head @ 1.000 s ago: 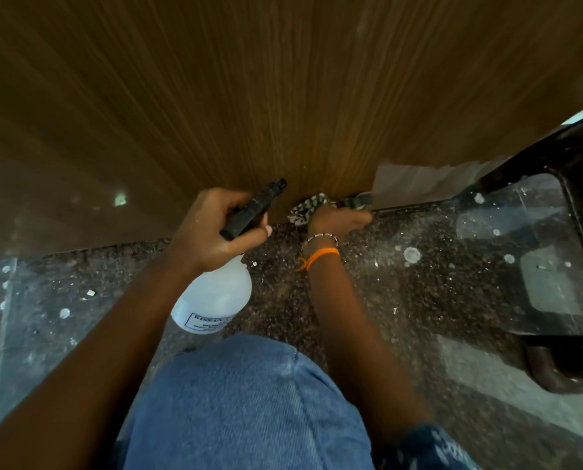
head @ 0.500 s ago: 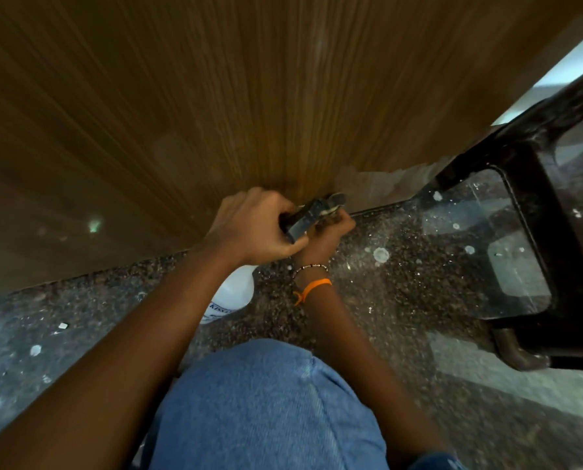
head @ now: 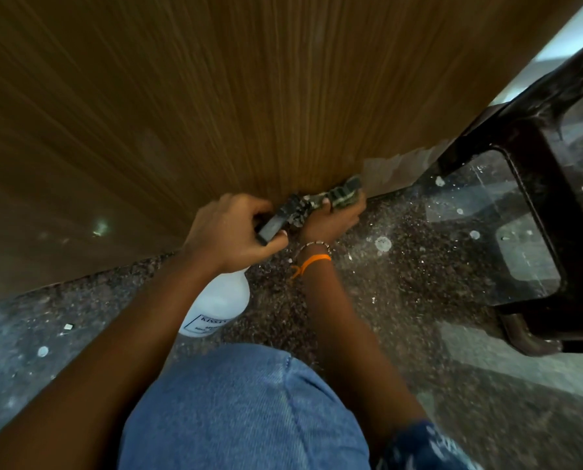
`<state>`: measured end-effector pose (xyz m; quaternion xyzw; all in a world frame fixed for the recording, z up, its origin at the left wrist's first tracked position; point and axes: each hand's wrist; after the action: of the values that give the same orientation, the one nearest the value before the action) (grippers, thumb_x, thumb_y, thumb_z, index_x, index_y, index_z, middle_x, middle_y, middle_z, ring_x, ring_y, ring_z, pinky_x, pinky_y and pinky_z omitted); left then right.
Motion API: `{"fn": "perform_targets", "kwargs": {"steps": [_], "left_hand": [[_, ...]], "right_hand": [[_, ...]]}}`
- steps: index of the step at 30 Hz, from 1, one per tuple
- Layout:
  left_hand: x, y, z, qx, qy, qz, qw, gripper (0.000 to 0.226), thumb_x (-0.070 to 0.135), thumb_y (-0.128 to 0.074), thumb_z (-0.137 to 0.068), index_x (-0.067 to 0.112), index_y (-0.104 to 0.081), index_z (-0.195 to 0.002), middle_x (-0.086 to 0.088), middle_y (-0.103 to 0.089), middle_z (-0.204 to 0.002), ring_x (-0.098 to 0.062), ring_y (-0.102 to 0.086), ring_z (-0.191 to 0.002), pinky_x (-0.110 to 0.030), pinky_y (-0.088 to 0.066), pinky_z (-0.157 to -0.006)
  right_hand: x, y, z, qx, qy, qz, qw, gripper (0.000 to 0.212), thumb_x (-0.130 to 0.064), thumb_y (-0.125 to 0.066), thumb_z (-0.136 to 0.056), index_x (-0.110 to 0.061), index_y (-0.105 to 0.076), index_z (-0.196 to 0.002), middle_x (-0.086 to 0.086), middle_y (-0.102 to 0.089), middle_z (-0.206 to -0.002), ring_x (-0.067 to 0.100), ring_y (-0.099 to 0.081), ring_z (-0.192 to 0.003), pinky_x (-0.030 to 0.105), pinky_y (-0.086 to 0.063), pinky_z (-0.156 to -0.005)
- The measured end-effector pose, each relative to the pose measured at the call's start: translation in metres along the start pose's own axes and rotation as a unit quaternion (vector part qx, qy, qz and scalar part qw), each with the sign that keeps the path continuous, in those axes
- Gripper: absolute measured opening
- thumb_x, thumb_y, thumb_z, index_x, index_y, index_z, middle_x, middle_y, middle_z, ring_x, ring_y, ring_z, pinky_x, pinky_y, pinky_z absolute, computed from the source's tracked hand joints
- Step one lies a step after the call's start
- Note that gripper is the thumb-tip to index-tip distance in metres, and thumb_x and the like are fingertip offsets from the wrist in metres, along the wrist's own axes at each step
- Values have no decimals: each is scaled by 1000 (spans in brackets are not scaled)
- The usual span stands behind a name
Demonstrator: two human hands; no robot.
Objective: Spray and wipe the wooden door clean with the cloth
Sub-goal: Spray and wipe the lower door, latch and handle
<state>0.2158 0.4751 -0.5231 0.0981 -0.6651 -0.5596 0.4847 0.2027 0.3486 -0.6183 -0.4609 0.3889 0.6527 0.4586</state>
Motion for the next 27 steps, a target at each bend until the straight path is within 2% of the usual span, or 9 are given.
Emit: {"fn": "perform_targets", "kwargs": {"steps": [3, 7, 11, 14, 16, 18, 21, 23, 27], "left_hand": [[5, -1, -4, -3, 0, 22, 1000, 31, 51, -54, -67, 21, -53, -60, 9, -44, -48, 0, -43, -48, -23, -26, -47], [10, -5, -6, -20, -6, 35, 999, 29, 49, -55, -67, 20, -56, -64, 9, -48, -51, -1, -47, -51, -23, -29, -48], [16, -8, -12, -10, -12, 36, 999, 29, 51, -54, -67, 22, -53, -61, 7, -50, -52, -5, -49, -51, -25, -32, -49], [20, -11, -17, 13, -27, 40, 999, 43, 58, -45, -62, 16, -56, -66, 1, -56, -56, -17, -55, -54, -31, -40, -52], [23, -12, -20, 21, -37, 44, 998, 48, 58, -43, -61, 13, -58, -67, 0, -56, -56, -17, -54, -54, -33, -42, -52], [27, -12, -23, 16, -48, 45, 998, 49, 58, -43, -62, 13, -59, -68, 1, -54, -55, -16, -53, -53, -32, -41, -52], [31, -13, -27, 7, -67, 37, 997, 48, 58, -42, -61, 13, -57, -66, 2, -49, -51, -15, -49, -49, -31, -37, -50], [33, -14, -29, 8, -67, 43, 997, 49, 59, -41, -60, 13, -59, -67, 2, -52, -53, -15, -51, -50, -30, -37, -50], [35, -21, -25, 2, -63, 54, 997, 38, 57, -47, -63, 20, -57, -63, 3, -54, -54, -11, -52, -51, -29, -36, -49]], "right_hand": [[15, 0, -18, -19, -110, 34, 993, 56, 15, -53, -82, 2, -36, -134, 27, -41, -133, 38, -46, -120, 36, -35, -94], [11, 7, -27, -38, -101, 26, 994, 54, 11, -59, -81, 2, -37, -130, 24, -48, -131, 36, -50, -121, 39, -40, -103], [-43, 14, -29, 24, 90, 3, 996, 55, 15, -55, -79, 5, -39, -131, 20, -43, -135, 27, -43, -123, 4, -28, -94], [-74, 16, -18, 50, 263, 21, 963, 59, 11, -55, -77, 1, -41, -133, 0, -38, -124, 29, -43, -121, 29, -38, -100], [-66, 13, -19, 52, 290, 42, 955, 59, 12, -52, -77, 1, -41, -134, 1, -37, -123, 30, -42, -121, 33, -38, -101], [-49, 7, -28, 74, 230, 64, 968, 61, 16, -48, -75, 2, -40, -133, 14, -40, -129, 31, -41, -123, 31, -33, -105], [-23, 5, -60, 60, -12, 26, 998, 56, 16, -44, -79, 6, -35, -132, 26, -37, -135, 39, -44, -121, 30, -32, -100], [-13, 11, -80, 21, -145, 23, 989, 49, 11, -44, -84, 5, -32, -131, 26, -37, -137, 39, -43, -122, 32, -32, -100], [-3, 25, -89, -36, -137, 38, 989, 47, 10, -43, -86, 3, -31, -131, 26, -43, -133, 37, -47, -122, 42, -38, -105]]}}
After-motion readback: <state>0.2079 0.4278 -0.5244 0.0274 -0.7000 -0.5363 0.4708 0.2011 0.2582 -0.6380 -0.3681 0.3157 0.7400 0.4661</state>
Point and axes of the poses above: each hand's wrist, its own z-axis away from the middle knuckle, its own y-axis out of the back of the hand, x = y × z
